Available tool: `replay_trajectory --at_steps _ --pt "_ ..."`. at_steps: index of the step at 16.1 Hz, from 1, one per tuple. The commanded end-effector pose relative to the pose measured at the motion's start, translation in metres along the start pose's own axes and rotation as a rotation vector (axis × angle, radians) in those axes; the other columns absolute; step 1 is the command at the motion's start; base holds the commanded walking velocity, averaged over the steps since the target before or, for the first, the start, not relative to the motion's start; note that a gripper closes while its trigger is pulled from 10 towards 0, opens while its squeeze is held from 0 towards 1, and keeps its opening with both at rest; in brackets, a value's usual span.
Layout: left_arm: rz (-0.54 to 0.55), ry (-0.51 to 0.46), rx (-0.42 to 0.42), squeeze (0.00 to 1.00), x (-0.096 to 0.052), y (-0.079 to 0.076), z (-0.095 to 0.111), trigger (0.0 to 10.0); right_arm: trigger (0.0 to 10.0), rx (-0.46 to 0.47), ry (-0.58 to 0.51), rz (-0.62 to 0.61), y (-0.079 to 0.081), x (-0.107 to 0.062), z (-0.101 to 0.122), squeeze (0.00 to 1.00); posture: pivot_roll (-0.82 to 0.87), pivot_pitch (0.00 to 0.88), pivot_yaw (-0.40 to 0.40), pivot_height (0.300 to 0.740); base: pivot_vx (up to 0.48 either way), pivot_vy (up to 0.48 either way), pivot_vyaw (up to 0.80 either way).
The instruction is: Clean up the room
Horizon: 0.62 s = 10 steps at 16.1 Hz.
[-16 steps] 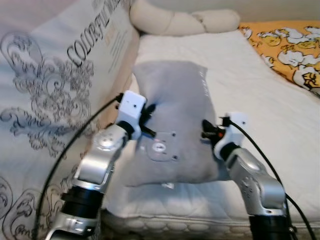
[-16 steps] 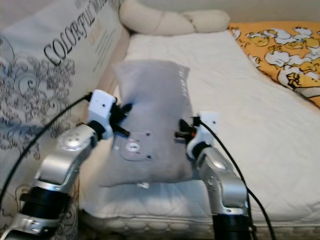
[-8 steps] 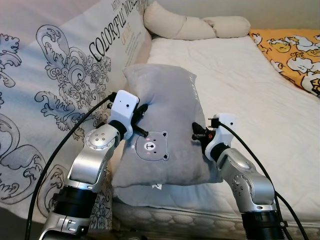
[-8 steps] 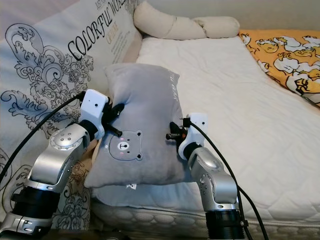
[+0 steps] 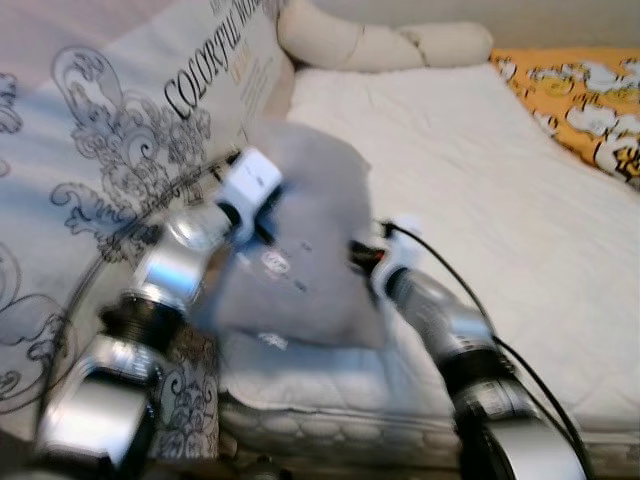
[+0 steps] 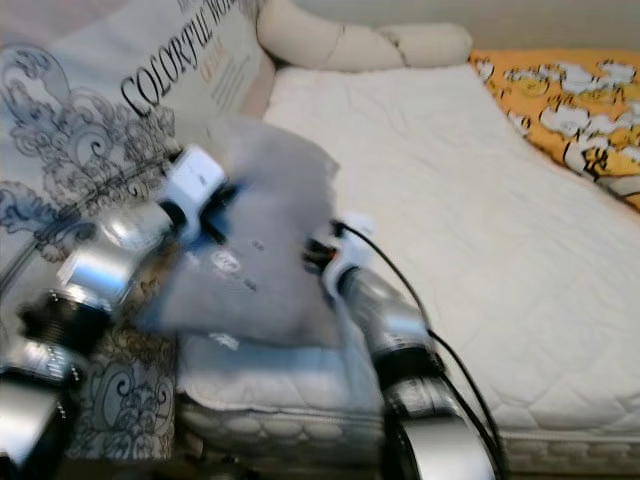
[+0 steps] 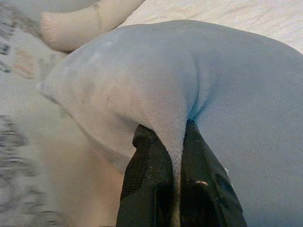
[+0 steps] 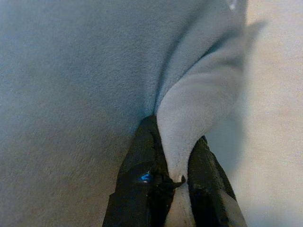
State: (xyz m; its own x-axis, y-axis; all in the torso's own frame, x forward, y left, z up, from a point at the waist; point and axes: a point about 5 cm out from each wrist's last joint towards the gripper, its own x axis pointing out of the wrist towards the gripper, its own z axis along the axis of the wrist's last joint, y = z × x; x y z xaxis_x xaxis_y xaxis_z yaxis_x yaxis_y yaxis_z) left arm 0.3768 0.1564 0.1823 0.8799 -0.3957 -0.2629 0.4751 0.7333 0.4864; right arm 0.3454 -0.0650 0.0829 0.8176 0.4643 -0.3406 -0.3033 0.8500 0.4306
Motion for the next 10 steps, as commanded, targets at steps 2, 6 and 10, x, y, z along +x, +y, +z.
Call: replay_trajectory --at_steps 2,6,10 --pt "0.007 -0.013 0.102 0.00 0.000 0.019 0.011 10.0 10.0 0.014 0.033 0.031 0.019 0.013 -0.008 0.00 0.20 0.000 0.053 0.740 0.000 0.000 0.00" --pt "0.032 0.048 0.189 0.00 -0.001 0.030 -0.002 10.0 10.0 0.013 0.070 0.017 0.037 0.021 -0.023 0.00 0.23 0.001 0.058 0.740 0.000 0.000 0.00" --pt "0.119 0.098 0.261 0.00 0.003 0.028 -0.024 10.0 10.0 -0.004 0.085 -0.046 0.027 0.018 -0.038 1.00 0.24 0.055 0.060 0.740 0.000 0.000 0.00"
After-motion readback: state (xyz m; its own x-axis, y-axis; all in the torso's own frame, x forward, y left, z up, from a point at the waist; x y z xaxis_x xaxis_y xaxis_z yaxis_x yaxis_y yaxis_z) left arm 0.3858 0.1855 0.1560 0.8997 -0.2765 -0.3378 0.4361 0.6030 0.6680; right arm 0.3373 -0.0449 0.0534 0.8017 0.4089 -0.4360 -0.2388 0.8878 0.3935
